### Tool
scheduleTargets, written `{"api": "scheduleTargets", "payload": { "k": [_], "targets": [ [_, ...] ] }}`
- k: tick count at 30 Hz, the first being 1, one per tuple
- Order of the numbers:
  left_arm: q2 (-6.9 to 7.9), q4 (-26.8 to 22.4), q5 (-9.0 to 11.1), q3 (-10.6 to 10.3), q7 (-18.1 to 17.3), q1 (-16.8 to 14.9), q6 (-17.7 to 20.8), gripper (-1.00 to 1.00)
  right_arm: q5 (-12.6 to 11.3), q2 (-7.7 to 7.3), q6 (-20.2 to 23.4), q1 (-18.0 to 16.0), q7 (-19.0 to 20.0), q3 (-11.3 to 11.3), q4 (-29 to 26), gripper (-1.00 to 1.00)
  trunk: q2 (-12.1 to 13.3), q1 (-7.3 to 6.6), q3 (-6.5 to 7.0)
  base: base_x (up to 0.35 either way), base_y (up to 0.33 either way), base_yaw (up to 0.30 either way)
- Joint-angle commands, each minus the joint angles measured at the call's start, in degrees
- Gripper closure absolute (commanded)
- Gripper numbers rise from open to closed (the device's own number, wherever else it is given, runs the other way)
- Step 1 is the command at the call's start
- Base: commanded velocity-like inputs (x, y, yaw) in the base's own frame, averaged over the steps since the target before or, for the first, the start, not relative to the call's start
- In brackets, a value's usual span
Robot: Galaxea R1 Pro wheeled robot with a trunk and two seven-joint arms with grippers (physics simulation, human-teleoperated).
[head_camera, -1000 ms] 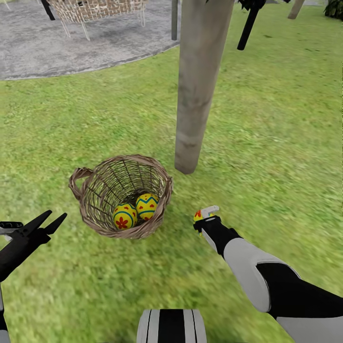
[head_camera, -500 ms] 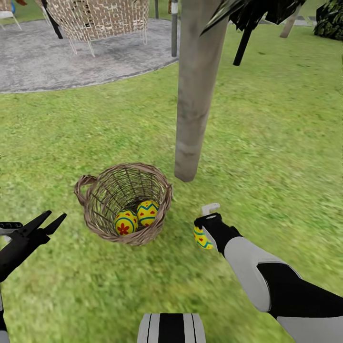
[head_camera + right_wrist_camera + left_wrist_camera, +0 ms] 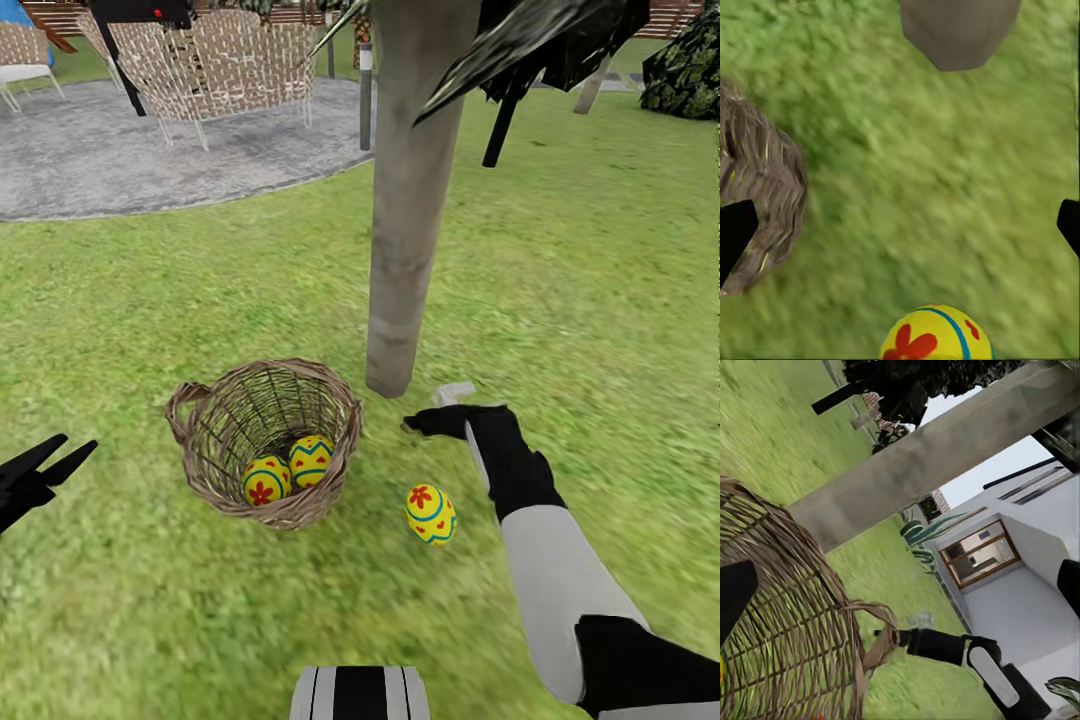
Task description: Take the three Easter eggs out of the wicker basket on the lawn in the garden, then place them on the lawn next to a single tree (choose any tree) so that all three eggs are next to the same tree and none are left in the basket.
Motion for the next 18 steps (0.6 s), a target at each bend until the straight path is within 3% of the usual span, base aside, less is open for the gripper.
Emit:
{"api": "scheduleTargets", "payload": {
  "k": [1,3,4,5,6,9,11,15,18],
  "targets": [
    [0.00,0.0,0.0,0.0,0.0,0.0,0.0,-1.00,0.0,-0.11,2.4,2.2,2.5,-1.6,-7.3,-1.00,0.0,-0.01,0.23,0.000,0.000,0.000],
    [0.00,0.0,0.0,0.0,0.0,0.0,0.0,-1.00,0.1,-0.33,8.8,5.6,4.6,-4.3,-18.5,-1.00,0.0,-0.07,0.67,0.000,0.000,0.000],
    [0.00,0.0,0.0,0.0,0.0,-0.1,0.0,-1.00,0.1,-0.72,14.4,6.9,5.3,-5.7,-24.2,-1.00,0.1,-0.09,0.89,0.000,0.000,0.000],
    [0.00,0.0,-0.1,-0.1,0.0,-0.1,0.0,-1.00,0.1,-1.07,16.0,7.3,6.9,-6.0,-25.5,-1.00,0.1,-0.12,1.11,0.000,0.000,0.000],
    [0.00,0.0,-0.1,-0.1,0.0,-0.1,0.0,-1.00,0.1,-1.24,16.8,7.7,10.3,-6.2,-26.0,-1.00,0.1,-0.14,1.33,0.000,0.000,0.000],
    [0.00,0.0,-0.2,-0.2,0.0,-0.1,0.0,-1.00,0.1,-1.34,16.9,7.7,12.4,-6.3,-26.2,-1.00,0.1,-0.22,2.00,0.000,0.000,0.000],
    [0.00,0.0,-0.2,-0.3,0.0,-0.1,0.0,-1.00,0.1,-1.58,16.9,7.8,18.5,-6.3,-26.3,-1.00,0.2,-0.27,2.44,0.000,0.000,0.000],
    [0.04,0.0,-0.2,-0.4,0.0,-0.1,0.0,-1.00,0.1,-5.24,17.0,8.5,34.2,-6.3,-26.3,-1.00,0.2,-0.38,3.33,0.000,0.000,0.000],
    [0.00,0.1,-0.2,-0.4,0.0,-0.1,0.0,-1.00,0.0,-6.74,17.0,8.7,43.2,-6.4,-26.4,-1.00,0.2,-0.45,3.99,0.000,0.000,0.000]
  ]
}}
